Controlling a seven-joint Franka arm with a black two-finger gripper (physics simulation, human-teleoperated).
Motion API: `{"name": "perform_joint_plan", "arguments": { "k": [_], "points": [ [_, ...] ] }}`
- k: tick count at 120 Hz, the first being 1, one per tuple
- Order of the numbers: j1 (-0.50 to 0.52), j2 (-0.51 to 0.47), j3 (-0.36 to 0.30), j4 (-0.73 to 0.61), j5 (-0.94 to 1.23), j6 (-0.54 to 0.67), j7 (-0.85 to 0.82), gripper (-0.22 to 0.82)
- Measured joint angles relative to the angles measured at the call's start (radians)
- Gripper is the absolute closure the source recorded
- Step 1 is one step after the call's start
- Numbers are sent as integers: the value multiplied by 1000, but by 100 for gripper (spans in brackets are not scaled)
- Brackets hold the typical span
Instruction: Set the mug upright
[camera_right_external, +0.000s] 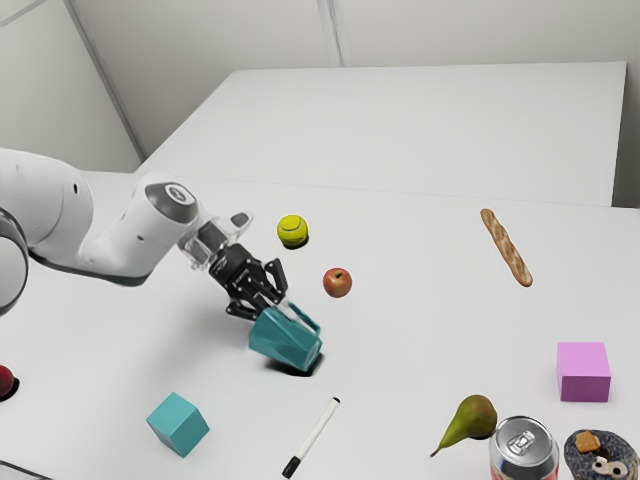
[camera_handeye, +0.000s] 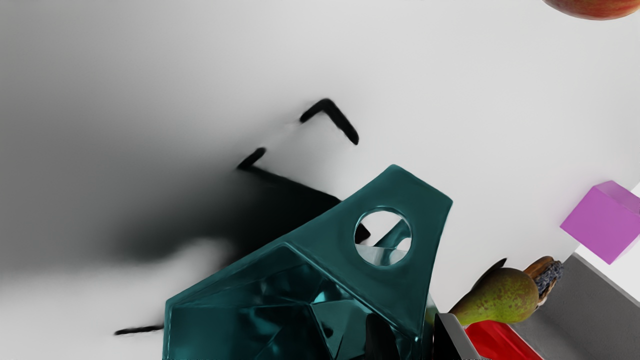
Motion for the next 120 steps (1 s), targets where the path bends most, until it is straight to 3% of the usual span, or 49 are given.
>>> {"name": "perform_joint_plan", "arguments": {
  "k": [41,75,120],
  "points": [
    [-22,-12,-6,23,24,10,-33,77],
    [-83,-132,-11,50,281,40,-79,78],
    [-118,-149,-52,76,678,147,-125,78]
  ]
}}
